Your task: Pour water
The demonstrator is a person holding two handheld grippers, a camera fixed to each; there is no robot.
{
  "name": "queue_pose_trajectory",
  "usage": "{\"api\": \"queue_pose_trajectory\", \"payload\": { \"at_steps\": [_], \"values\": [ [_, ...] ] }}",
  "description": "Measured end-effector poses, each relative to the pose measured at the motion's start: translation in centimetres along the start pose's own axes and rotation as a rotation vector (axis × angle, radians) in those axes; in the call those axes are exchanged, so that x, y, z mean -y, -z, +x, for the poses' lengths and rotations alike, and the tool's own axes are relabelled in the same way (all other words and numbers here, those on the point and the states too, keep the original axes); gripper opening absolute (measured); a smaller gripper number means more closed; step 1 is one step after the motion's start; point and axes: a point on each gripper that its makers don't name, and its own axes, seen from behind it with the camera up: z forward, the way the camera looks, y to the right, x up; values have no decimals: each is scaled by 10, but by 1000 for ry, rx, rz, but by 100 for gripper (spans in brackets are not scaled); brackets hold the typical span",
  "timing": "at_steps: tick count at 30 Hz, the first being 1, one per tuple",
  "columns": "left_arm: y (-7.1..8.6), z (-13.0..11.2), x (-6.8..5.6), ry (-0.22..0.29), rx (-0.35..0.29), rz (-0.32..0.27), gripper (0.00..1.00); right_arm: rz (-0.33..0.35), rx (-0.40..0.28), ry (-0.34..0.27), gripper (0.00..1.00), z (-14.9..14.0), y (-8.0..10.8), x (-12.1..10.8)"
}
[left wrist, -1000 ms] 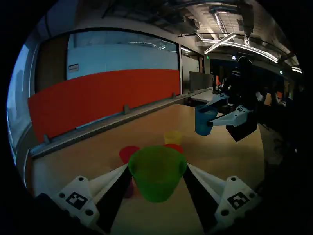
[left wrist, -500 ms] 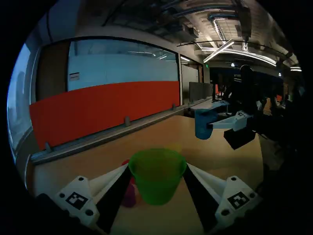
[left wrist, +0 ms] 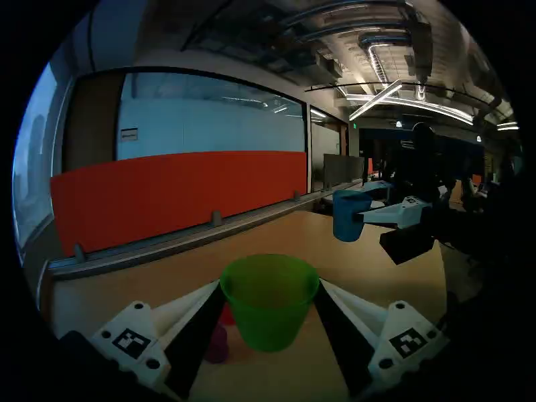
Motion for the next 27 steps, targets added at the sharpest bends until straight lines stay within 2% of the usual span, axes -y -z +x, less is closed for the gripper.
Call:
{"api": "queue_pose_trajectory", "payload": {
  "at_steps": [6, 17, 27],
  "values": [
    [-2, 3, -1, 6, -18, -7, 88, 8, -6, 14, 89, 8, 0, 1],
    [-6, 12, -19, -9, -63, -55, 88, 21, -21, 42, 89, 26, -1, 3],
    [-11, 13, -29, -21, -72, -78, 88, 37, -27, 109, 89, 40, -3, 6]
  ]
}}
